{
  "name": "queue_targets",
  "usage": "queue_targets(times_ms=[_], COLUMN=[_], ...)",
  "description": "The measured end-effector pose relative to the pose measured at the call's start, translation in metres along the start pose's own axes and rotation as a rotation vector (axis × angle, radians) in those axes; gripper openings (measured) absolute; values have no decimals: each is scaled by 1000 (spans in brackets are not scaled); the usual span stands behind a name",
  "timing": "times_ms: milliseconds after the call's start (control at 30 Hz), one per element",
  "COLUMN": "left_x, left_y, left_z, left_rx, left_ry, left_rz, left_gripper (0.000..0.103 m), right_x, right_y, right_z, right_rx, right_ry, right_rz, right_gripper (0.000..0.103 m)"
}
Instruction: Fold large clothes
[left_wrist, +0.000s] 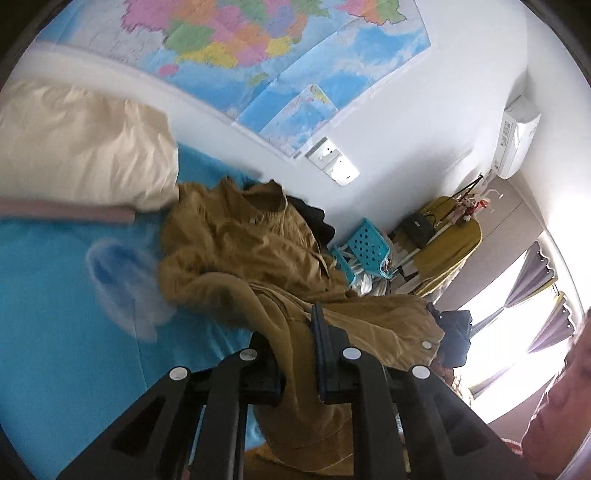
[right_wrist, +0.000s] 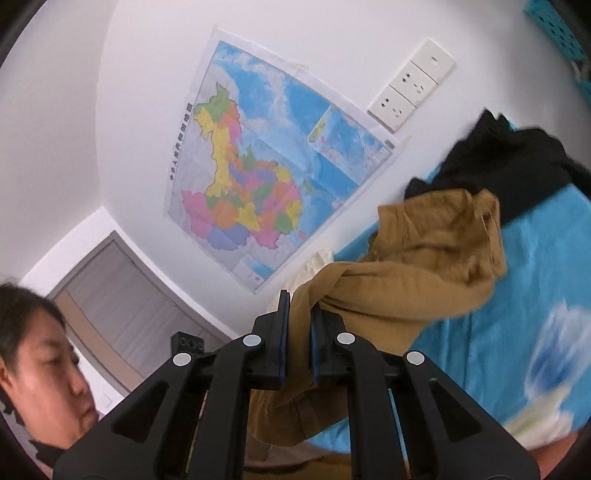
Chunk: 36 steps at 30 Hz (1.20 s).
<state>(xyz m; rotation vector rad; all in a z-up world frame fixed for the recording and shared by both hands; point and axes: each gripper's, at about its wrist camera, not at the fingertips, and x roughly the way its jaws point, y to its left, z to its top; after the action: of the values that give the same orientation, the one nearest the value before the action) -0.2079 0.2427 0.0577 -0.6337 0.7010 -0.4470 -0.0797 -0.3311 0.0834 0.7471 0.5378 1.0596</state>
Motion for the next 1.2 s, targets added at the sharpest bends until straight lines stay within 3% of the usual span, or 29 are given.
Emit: queue_targets(times_ms=[267,600,1200], left_x=[21,69,134], left_y=[-10,21,75], left_z=[68,147,188], left_rx=[38,-18,-110], left_ry=[35,79,146], left_rz=[62,146,262], left_gripper=[13,13,13], right_x=[40,100,158], right_y=[-13,-43,-111], right_z=[60,118,150], right_rx=[35,88,212], right_ry=[3,38,87], right_rz=[-51,-148,-266], right_gripper=[11,13,14])
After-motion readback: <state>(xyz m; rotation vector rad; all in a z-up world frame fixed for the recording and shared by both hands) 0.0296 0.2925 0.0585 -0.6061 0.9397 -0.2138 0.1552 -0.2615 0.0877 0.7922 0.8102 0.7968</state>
